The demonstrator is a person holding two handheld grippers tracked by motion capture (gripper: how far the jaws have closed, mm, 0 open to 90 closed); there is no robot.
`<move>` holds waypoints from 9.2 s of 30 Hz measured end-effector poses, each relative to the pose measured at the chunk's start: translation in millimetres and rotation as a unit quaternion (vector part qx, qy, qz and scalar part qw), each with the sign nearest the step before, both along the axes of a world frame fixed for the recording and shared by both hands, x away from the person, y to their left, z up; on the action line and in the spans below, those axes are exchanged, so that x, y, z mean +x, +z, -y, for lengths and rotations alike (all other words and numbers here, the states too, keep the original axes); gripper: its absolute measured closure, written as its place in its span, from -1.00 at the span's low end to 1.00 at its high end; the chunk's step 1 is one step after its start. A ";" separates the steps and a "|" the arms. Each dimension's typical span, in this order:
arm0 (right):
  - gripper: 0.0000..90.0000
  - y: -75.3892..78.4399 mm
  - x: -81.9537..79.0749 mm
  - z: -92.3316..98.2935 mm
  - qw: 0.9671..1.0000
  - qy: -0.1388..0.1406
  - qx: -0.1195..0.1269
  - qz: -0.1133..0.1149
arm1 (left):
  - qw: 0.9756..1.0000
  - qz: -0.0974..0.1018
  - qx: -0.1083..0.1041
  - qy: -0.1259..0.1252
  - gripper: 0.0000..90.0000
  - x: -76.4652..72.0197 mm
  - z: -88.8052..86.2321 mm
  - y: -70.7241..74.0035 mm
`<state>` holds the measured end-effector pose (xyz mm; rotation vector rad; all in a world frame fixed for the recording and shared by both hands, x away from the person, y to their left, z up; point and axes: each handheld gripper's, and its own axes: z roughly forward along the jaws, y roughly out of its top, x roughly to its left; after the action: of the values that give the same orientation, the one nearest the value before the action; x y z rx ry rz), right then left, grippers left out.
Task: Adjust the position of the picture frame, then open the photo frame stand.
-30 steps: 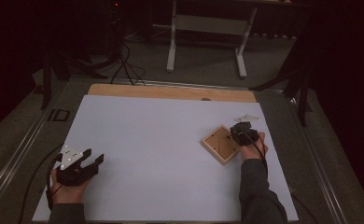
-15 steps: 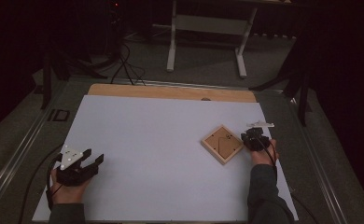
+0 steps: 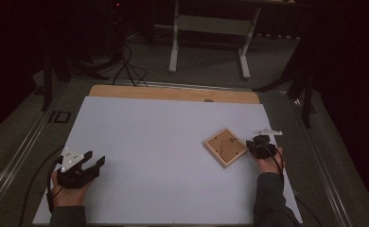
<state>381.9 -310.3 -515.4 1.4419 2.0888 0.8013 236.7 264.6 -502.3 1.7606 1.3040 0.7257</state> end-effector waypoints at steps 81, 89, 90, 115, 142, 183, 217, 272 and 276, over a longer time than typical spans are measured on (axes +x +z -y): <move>1.00 -8.4 -35.9 -90.4 0.989 0.137 0.060 0.007 | 0.997 0.013 0.037 -0.067 0.05 6.7 37.0 -0.4; 1.00 -11.5 -26.6 -108.5 0.987 0.142 0.075 0.007 | 0.995 0.007 0.028 -0.092 0.05 9.9 51.7 -2.4; 1.00 -11.7 -25.8 -110.8 0.987 0.143 0.075 0.007 | 0.995 0.007 0.027 -0.096 0.05 10.7 54.7 -2.8; 1.00 -4.0 -5.4 -141.0 0.985 0.163 0.059 -0.008 | 0.981 -0.026 0.058 -0.183 0.08 54.1 144.7 -24.2; 1.00 -2.5 -10.1 -172.6 0.976 0.209 0.058 -0.024 | 0.973 -0.059 0.095 -0.199 0.39 55.1 147.5 -34.5; 0.97 1.7 -48.9 -176.7 0.967 0.245 0.065 0.020 | 0.979 -0.051 0.090 -0.178 0.38 50.4 142.6 -35.9; 1.00 -8.2 -64.3 -182.2 0.963 0.252 0.058 0.077 | 0.981 -0.026 0.073 -0.175 0.01 54.8 152.4 -15.1; 1.00 -8.8 -64.2 -182.2 0.964 0.248 0.065 0.076 | 0.980 -0.050 0.023 -0.189 0.26 72.9 140.1 14.5; 1.00 -8.8 -64.0 -182.1 0.963 0.249 0.065 0.076 | 0.980 -0.058 0.020 -0.189 0.38 69.0 134.1 10.4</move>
<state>317.9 -128.2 -524.2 0.8772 2.3399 1.2177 305.7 130.4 -491.8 2.0324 0.9882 0.4424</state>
